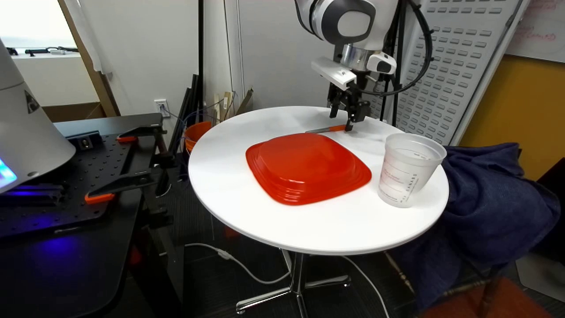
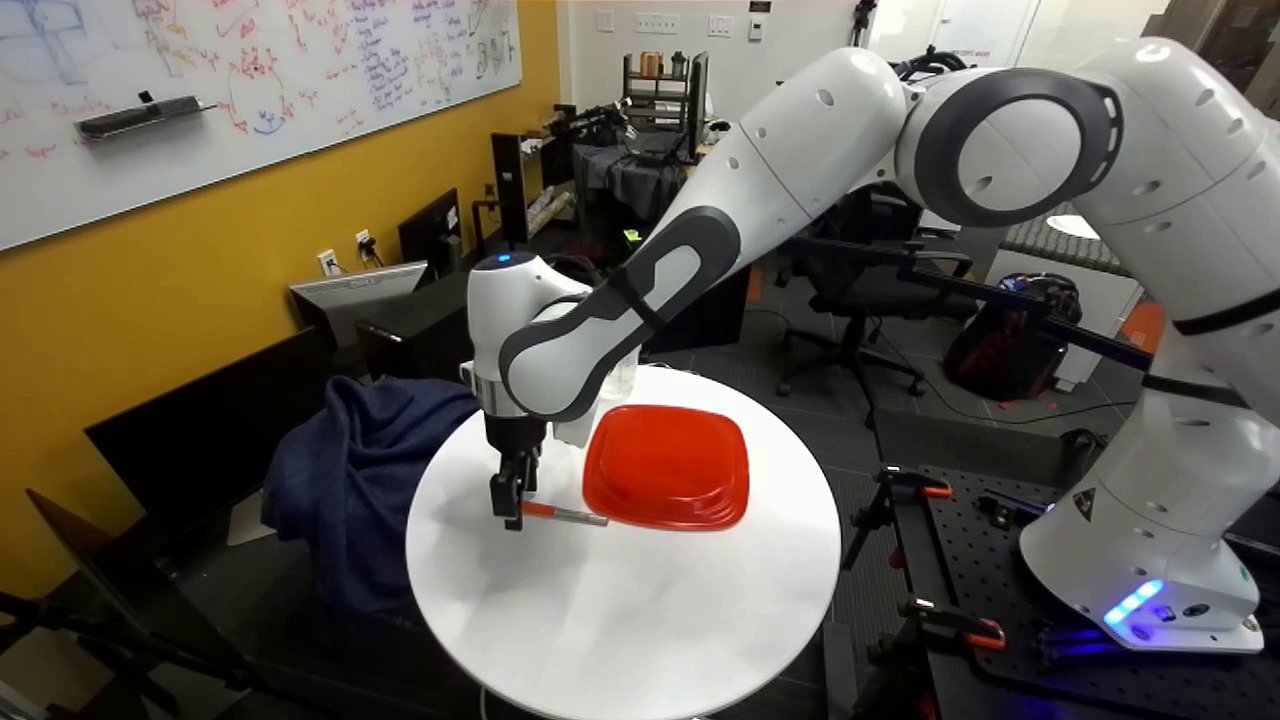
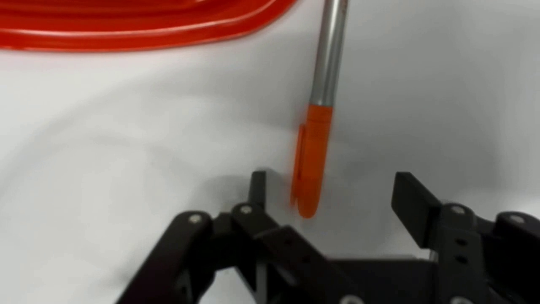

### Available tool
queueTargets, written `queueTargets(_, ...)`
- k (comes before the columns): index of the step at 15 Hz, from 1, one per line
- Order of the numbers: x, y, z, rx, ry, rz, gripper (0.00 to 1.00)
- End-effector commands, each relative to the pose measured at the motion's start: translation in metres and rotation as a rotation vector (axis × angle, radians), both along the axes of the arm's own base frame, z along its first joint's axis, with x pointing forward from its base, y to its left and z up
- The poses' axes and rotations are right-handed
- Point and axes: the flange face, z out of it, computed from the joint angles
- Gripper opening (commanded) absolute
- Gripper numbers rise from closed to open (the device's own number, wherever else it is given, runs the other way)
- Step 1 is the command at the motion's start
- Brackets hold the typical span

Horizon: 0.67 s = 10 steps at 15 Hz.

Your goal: Place the pen in the cup

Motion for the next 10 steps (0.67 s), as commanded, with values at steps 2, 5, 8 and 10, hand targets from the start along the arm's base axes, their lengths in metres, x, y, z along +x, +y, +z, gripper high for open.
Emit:
queueTargets(2,0.0087,-0.0031,-0.001,0.023,0.028,0.001,0.7)
queueTargets(5,0.0094,-0.004,-0.0052,0.02,0.035,-0.003,0.74)
queueTargets(8,0.0104,-0.0038,-0.0053,0.018,0.044,-0.005,0.55)
queueTargets(10,0.0112,-0.0045,-0.0051,0.015,0.044,-0.005,0.43)
